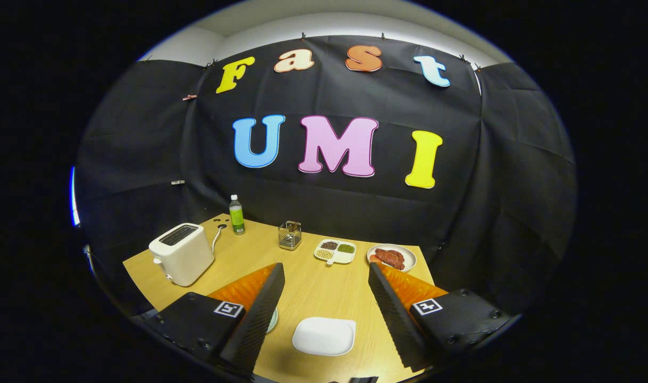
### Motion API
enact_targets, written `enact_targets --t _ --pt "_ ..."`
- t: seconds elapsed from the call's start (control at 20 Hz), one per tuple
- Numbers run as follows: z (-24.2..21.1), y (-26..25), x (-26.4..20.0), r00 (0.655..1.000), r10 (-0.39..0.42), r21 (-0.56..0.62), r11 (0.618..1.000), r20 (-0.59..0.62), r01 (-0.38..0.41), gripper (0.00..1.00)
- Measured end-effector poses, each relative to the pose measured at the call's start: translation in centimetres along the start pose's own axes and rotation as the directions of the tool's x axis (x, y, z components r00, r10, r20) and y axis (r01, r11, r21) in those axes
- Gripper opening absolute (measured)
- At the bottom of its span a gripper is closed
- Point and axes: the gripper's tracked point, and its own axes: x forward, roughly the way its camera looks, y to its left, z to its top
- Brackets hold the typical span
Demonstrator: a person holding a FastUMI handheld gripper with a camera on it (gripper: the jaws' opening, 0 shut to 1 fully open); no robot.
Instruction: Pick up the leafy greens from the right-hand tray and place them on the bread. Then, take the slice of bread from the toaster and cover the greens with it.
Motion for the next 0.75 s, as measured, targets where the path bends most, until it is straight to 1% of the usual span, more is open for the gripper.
enact_targets --t 0.4,0.75 --pt "-0.72 -0.34 -0.45 0.999 0.032 -0.043 0.999 0.011 -0.031 0.99" --pt "-0.94 -0.09 -0.12 0.998 0.056 -0.03 0.998 0.014 -0.055 0.99"
